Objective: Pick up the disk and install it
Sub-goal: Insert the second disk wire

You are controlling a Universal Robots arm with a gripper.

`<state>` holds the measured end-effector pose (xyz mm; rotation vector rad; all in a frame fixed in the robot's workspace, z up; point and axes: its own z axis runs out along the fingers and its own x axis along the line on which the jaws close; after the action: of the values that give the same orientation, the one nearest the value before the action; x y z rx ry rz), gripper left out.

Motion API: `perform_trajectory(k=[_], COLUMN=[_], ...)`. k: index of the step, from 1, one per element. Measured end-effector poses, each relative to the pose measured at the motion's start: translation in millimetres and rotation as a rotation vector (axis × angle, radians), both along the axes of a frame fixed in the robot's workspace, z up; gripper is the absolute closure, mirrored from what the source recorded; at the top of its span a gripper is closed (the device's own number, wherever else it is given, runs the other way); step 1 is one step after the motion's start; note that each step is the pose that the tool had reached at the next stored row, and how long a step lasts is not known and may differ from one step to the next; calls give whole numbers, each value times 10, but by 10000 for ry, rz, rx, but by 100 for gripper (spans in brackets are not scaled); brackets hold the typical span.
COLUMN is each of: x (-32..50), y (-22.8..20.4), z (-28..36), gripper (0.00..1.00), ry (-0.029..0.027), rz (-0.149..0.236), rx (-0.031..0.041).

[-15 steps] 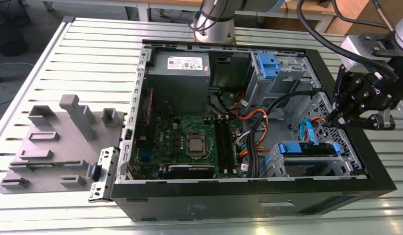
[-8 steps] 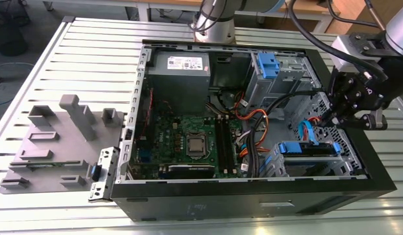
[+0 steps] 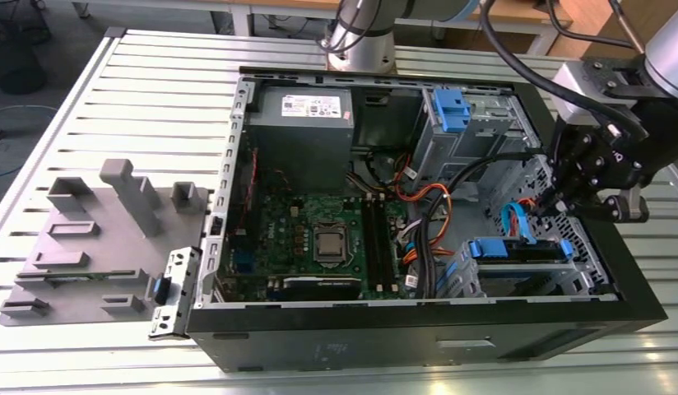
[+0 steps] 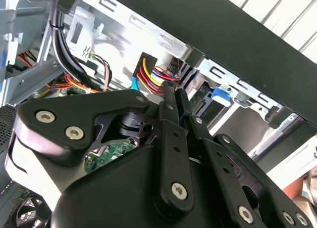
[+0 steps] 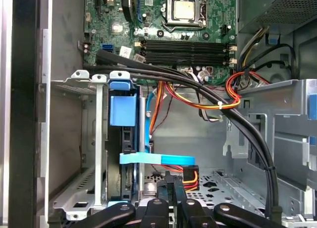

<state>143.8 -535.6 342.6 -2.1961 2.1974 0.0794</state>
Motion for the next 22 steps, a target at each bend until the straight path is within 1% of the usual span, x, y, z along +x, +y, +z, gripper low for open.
perform_trajectory(k=[8, 13, 17, 22], x=[-1, 0, 1, 1], y=[-141, -200, -268, -343], z=[-4, -6, -7, -9], gripper=[84, 84, 84, 84], ry=[0, 0, 0, 0], rz=[-2, -6, -13, -22], rx=[-25, -32, -36, -43])
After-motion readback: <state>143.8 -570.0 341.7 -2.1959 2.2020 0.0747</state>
